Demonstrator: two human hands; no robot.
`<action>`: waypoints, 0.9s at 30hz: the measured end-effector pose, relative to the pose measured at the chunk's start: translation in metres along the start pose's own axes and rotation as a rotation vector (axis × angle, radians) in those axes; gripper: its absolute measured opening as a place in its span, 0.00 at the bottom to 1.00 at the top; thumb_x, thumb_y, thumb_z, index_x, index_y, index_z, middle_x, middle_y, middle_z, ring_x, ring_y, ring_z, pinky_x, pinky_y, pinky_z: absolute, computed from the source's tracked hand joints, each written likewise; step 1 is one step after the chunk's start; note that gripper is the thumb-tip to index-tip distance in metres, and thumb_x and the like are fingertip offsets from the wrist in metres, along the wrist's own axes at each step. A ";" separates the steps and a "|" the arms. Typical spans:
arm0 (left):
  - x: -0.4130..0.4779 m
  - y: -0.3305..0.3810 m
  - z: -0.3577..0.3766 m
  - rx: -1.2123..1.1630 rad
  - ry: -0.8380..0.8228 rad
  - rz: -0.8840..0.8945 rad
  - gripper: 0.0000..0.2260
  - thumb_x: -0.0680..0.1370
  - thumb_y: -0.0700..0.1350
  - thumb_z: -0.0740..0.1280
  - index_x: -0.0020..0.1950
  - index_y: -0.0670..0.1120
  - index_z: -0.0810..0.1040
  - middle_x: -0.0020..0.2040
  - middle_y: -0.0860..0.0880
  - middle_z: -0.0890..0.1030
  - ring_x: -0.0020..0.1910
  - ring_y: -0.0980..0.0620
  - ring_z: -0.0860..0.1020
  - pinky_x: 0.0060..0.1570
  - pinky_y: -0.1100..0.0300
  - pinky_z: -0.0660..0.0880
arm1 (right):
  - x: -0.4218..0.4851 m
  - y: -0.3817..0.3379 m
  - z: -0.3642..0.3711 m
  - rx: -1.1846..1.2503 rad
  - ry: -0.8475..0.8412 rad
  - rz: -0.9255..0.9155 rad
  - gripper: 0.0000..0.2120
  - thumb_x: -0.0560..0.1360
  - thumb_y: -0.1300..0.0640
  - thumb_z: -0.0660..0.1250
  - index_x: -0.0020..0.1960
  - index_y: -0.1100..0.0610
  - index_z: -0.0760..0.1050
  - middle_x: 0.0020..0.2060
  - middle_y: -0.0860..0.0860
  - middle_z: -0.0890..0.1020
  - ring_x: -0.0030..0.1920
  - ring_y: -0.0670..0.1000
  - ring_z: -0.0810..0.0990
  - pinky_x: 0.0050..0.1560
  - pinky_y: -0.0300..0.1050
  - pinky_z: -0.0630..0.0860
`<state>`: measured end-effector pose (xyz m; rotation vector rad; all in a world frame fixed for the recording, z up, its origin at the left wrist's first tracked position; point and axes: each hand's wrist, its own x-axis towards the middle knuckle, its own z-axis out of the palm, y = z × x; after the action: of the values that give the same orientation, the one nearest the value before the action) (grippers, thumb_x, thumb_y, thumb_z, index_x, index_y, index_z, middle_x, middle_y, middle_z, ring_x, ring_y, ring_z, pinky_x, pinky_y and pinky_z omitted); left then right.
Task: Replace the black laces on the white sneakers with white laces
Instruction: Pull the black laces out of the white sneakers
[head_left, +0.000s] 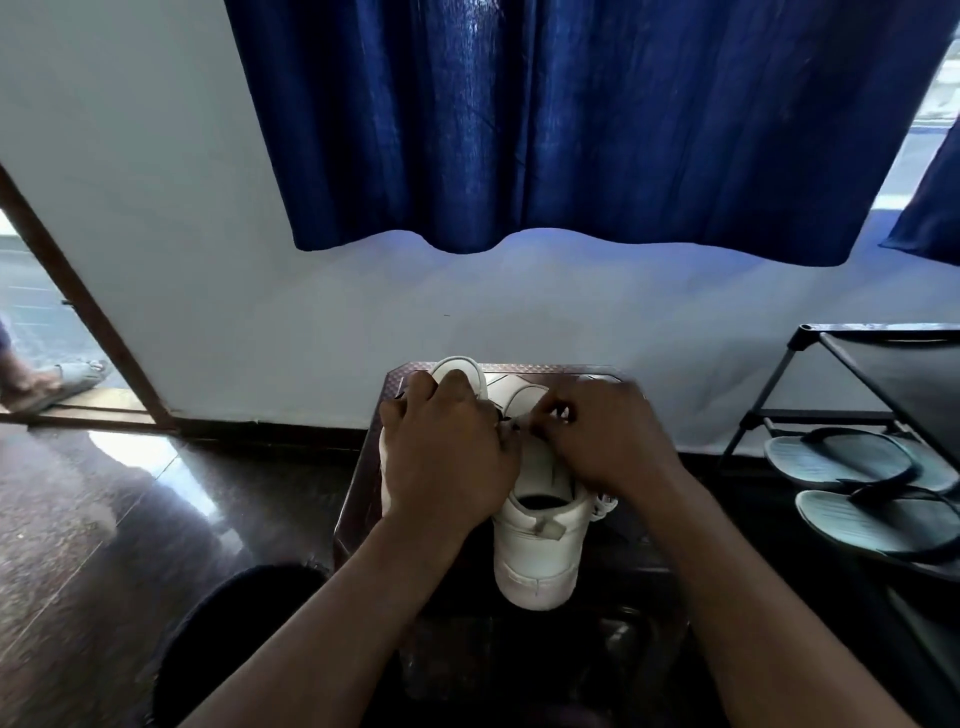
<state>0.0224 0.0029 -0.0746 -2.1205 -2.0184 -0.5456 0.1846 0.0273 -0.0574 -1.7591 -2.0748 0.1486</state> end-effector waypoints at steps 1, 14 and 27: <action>0.000 0.001 0.000 -0.001 0.000 0.000 0.24 0.76 0.61 0.56 0.54 0.52 0.87 0.57 0.50 0.79 0.64 0.42 0.71 0.57 0.45 0.68 | 0.000 -0.003 0.000 -0.058 -0.071 -0.008 0.12 0.77 0.40 0.68 0.50 0.45 0.86 0.46 0.46 0.87 0.50 0.50 0.84 0.50 0.44 0.76; 0.001 0.001 -0.004 -0.045 -0.011 -0.020 0.22 0.75 0.58 0.55 0.51 0.53 0.86 0.55 0.53 0.77 0.61 0.45 0.69 0.57 0.46 0.67 | 0.007 0.014 -0.009 1.101 0.530 0.271 0.13 0.84 0.56 0.63 0.41 0.49 0.77 0.37 0.44 0.80 0.34 0.43 0.72 0.40 0.43 0.68; 0.021 0.013 -0.014 -0.195 -0.062 0.041 0.11 0.76 0.53 0.66 0.56 0.61 0.84 0.60 0.58 0.76 0.64 0.47 0.66 0.59 0.47 0.64 | 0.008 0.007 0.027 1.207 0.468 0.576 0.10 0.81 0.56 0.65 0.41 0.57 0.76 0.30 0.51 0.81 0.28 0.48 0.73 0.39 0.45 0.70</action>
<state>0.0337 0.0159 -0.0524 -2.3107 -2.0233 -0.7047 0.1797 0.0414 -0.0823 -1.3008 -0.7363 0.8454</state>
